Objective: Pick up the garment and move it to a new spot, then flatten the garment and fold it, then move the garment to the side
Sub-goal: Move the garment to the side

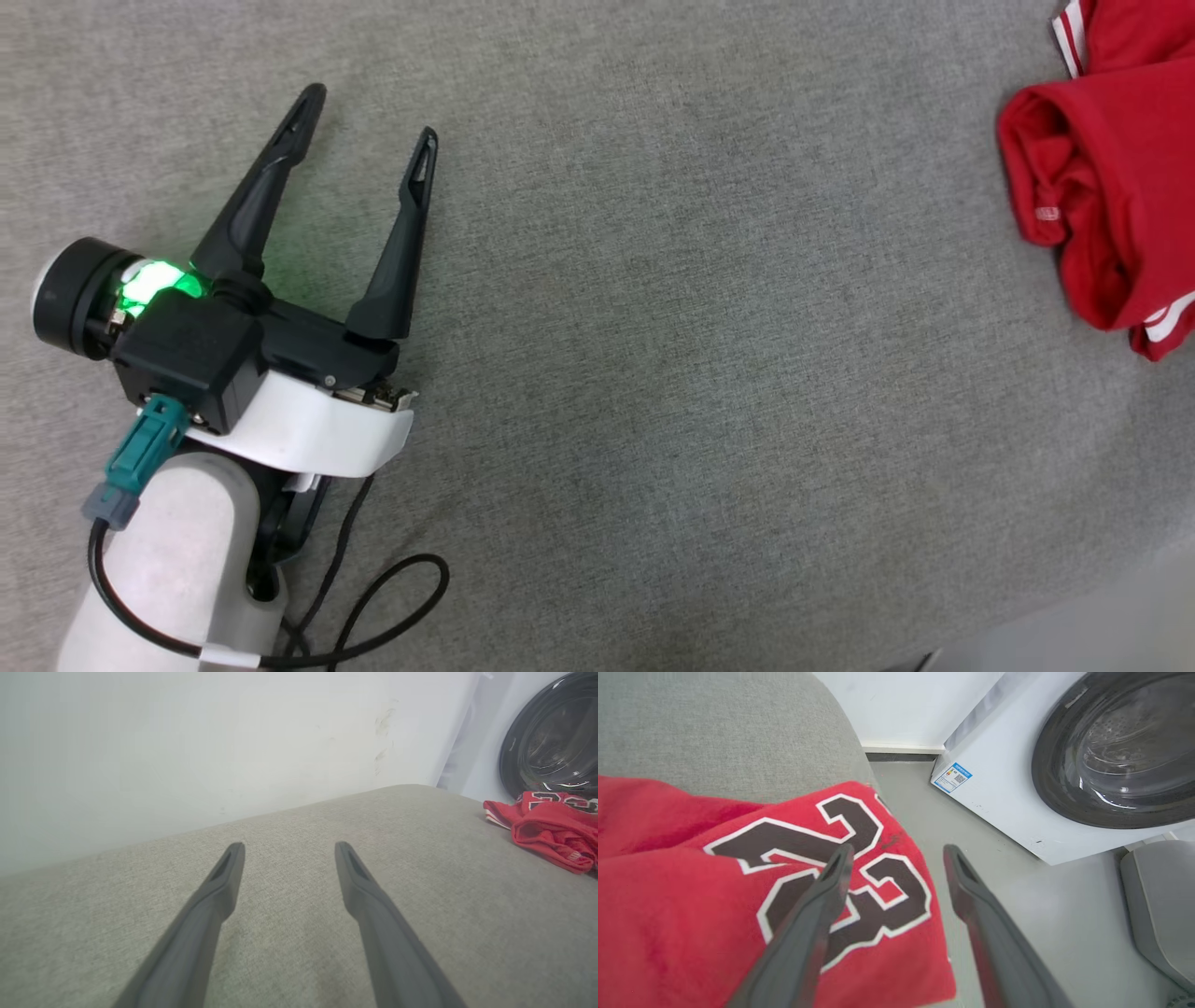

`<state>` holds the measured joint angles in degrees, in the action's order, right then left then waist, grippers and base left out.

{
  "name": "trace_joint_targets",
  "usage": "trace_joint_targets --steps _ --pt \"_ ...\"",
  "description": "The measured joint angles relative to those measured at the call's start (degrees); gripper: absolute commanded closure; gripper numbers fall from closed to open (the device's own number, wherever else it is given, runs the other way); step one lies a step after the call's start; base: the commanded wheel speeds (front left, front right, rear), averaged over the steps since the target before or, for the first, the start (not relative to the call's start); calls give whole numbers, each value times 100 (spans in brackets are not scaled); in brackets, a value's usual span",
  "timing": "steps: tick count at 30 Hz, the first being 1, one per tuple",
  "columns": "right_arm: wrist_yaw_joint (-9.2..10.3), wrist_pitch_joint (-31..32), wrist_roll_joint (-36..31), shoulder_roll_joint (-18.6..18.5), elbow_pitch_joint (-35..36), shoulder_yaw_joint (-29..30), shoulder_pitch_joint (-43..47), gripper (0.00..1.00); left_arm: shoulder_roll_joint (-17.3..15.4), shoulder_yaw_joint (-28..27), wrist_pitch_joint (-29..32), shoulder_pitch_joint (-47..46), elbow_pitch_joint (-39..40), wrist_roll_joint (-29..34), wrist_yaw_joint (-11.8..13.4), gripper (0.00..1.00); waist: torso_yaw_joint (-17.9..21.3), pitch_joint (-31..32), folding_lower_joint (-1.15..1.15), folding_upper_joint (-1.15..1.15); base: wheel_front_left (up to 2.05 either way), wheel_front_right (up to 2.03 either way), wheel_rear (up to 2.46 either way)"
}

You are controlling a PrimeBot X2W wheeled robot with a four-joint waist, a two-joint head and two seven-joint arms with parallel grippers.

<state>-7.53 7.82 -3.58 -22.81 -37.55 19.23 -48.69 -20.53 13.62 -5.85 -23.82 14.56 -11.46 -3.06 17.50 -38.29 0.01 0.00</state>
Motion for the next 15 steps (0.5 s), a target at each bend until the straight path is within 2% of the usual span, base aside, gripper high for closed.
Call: trace_joint_targets --steps 4,9,15 --pt "1 -333 -501 21 -118 459 -15 0 49 12 -102 9 -120 -46 22 0 -54 127 0 0 0 0 0" --pt "0 -625 -946 226 -2 906 110 0 136 21 -290 198 -408 -125 105 0 -112 434 0 0 0 0 0" --pt "1 -889 -938 510 245 1179 766 0 357 31 -556 597 -894 -272 255 0 -221 1016 -2 0 0 0 0"
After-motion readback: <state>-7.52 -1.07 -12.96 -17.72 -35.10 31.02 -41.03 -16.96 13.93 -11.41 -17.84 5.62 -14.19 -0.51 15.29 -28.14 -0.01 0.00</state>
